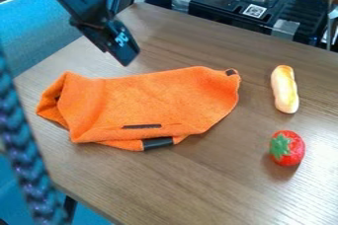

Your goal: Unfold the cloth from bottom right to top left

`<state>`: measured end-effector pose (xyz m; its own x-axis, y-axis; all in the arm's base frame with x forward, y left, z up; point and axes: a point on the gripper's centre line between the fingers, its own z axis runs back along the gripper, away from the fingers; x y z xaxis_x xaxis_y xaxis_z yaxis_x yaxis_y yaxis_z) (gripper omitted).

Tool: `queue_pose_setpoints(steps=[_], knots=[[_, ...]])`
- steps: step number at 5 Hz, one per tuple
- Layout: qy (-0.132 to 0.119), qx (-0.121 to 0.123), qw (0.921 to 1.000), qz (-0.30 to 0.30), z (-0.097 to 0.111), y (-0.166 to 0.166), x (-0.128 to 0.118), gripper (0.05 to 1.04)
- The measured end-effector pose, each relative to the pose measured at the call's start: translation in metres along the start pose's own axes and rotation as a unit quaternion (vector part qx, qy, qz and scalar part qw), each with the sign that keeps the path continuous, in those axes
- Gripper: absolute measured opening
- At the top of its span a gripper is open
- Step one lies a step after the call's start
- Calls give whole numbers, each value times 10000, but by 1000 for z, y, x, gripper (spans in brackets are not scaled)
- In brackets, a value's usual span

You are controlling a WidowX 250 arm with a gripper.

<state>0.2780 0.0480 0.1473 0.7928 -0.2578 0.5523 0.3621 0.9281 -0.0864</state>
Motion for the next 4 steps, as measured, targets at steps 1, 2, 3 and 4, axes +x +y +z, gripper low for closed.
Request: queue_pose_setpoints(steps=[1,2,3,4], knots=[[275,63,9983,-502,-9,-11,-1,999],[592,115,9941,-907,-24,-20,-4,999],[848,157,9898,-1134,-41,-24,-7,999],[1114,202,9857,-1249,-59,-28,-15,999]])
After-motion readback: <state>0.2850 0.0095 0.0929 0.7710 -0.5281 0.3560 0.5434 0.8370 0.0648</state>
